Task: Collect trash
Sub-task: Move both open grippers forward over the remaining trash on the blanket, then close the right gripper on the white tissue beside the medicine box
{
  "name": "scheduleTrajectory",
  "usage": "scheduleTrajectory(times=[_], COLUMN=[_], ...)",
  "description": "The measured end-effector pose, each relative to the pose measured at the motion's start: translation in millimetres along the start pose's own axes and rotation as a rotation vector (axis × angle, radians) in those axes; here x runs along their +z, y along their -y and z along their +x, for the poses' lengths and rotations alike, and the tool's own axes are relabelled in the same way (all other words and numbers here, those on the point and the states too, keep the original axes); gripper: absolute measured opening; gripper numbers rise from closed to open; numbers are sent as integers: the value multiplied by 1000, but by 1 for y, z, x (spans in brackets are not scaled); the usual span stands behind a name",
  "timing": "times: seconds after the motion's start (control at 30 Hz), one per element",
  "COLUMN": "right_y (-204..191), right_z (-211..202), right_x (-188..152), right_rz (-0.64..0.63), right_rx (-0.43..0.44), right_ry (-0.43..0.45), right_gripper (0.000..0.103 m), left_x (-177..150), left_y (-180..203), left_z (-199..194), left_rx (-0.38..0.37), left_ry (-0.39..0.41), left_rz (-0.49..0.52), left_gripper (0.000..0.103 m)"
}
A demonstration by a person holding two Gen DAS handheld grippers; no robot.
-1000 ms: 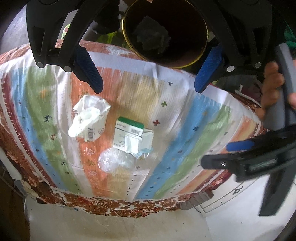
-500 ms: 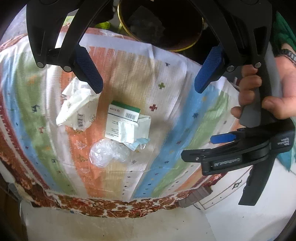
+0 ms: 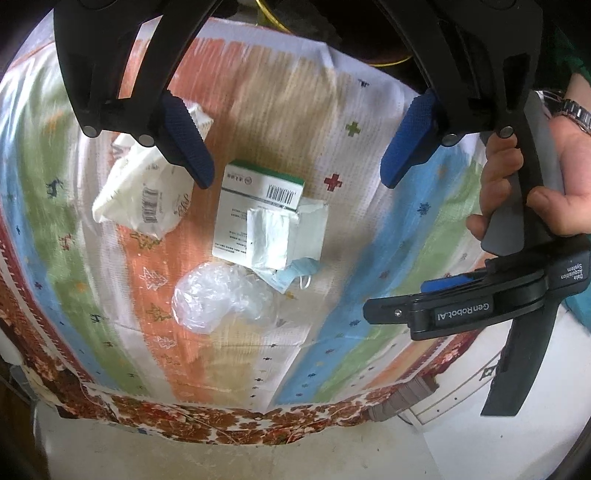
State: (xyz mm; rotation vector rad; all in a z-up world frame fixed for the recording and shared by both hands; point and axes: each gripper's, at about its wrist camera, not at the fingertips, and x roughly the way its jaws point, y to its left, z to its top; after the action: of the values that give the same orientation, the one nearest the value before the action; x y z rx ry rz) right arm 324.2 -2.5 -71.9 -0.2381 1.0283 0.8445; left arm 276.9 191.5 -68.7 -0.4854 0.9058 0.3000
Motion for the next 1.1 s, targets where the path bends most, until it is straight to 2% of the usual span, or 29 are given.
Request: scheduleTrajectory(times=[0.3, 0.47, 0.6, 0.87, 1.0, 1.1], right_y=[13, 22, 27, 27, 31, 29], right_z=[38, 55, 66, 78, 77, 77], right_x=[13, 20, 22, 20, 19, 18], right_rz=[14, 52, 82, 87, 116, 116], right_rx=[-20, 2, 23, 30, 38, 45], right_ry=[-33, -47, -54, -65, -70, -77], right_gripper=[68, 58, 46, 29, 13, 9], left_x=[18, 26, 34, 45, 50, 54], left_y=[2, 7, 14, 16, 17, 23], left_z=[27, 43, 54, 79, 89, 96], left_rx=[-11, -37, -46, -3, -1, -3], left_ry=[-24, -45, -53, -49, -53, -53], left_rz=[13, 22, 19, 7, 1, 16], left_gripper=[97, 97, 97, 97, 96, 96])
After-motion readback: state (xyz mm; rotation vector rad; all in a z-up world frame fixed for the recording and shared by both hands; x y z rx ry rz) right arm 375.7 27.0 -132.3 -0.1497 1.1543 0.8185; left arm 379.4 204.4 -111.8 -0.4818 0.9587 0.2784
